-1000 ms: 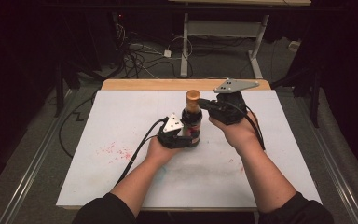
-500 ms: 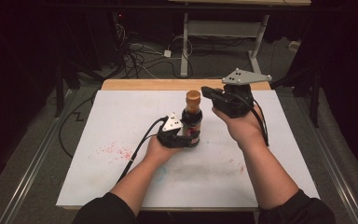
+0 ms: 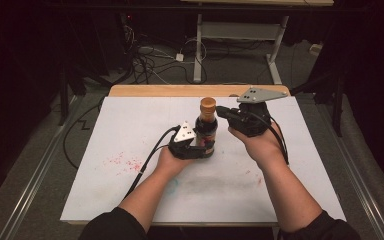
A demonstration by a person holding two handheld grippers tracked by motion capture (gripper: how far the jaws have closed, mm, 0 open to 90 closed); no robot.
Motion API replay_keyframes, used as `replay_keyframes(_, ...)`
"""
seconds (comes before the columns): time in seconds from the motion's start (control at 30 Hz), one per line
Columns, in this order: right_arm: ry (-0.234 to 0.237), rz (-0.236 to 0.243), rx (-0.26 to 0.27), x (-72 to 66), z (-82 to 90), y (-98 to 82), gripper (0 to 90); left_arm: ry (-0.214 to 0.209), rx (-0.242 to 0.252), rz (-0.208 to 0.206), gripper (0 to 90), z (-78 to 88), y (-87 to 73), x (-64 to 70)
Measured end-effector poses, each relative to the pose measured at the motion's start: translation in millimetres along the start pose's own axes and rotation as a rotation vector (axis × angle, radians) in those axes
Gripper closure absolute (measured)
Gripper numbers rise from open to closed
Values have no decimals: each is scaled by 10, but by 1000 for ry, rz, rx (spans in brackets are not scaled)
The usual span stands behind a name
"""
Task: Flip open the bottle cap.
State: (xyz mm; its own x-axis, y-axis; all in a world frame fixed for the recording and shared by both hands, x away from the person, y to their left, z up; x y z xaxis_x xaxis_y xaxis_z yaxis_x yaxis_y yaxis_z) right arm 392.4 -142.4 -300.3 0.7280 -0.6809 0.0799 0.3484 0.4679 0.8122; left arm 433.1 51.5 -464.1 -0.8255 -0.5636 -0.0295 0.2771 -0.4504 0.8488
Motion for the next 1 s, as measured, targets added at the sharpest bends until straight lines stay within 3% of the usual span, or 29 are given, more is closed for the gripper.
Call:
replay_keyframes(0.7, 9, 13, -59, -5, -86, 30, 900, 8, 3, -2, 292, 0, -4, 12)
replay_keyframes(1.0, 7, 8, -47, -7, -93, 47, 900, 7, 4, 5, 292, 1, -6, 10)
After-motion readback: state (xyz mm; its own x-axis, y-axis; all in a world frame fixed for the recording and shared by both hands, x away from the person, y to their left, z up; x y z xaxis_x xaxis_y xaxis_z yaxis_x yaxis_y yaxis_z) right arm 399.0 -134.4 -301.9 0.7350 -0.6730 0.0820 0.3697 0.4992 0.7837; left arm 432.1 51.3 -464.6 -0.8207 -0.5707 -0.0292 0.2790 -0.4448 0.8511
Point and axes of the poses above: each handheld gripper's, and its own axes: z roughly backward along the jaws, y roughly out of its top, x roughly to its right, the point moved 1 cm from there along -z, roughly forward along the jaws, and after that the axes turned 10 degrees about -x, right-handed, at the moved point
